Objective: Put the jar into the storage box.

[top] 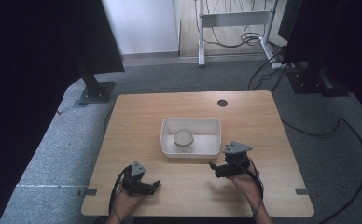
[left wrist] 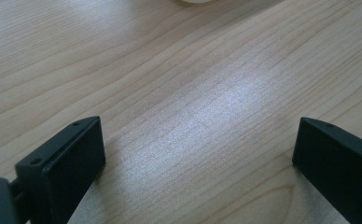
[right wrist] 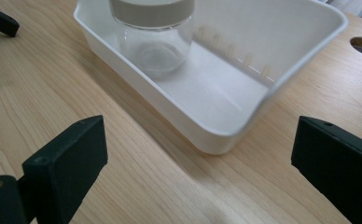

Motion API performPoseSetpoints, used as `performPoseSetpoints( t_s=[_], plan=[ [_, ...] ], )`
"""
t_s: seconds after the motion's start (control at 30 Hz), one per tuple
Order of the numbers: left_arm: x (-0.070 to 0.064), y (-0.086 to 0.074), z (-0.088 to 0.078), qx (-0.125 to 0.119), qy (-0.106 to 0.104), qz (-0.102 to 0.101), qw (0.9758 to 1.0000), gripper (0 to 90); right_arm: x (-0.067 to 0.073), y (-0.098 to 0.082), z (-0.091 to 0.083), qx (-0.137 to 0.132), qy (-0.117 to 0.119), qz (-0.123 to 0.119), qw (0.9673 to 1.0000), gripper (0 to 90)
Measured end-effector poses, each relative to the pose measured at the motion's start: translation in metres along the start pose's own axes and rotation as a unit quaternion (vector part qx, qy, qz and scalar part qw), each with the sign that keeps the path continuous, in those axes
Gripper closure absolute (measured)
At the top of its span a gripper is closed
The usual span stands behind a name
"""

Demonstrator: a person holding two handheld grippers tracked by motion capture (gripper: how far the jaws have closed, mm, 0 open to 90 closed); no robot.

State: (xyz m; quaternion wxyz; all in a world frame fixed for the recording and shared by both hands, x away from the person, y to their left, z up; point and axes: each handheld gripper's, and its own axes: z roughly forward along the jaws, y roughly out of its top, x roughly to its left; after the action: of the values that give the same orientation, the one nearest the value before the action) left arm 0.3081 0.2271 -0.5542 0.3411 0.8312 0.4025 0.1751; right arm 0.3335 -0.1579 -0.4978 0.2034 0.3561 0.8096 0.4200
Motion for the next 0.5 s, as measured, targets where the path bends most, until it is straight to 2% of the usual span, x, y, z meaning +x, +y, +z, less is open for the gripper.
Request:
performPoseSetpoints(
  t_s=[0.5],
  plan=[
    [0.0,0.0,0.0,0.0,0.001,-0.001,1.0,2.1,-0.015,-0.026,-0.022,0.002,-0.02,0.014,0.9997,3.3]
  ],
)
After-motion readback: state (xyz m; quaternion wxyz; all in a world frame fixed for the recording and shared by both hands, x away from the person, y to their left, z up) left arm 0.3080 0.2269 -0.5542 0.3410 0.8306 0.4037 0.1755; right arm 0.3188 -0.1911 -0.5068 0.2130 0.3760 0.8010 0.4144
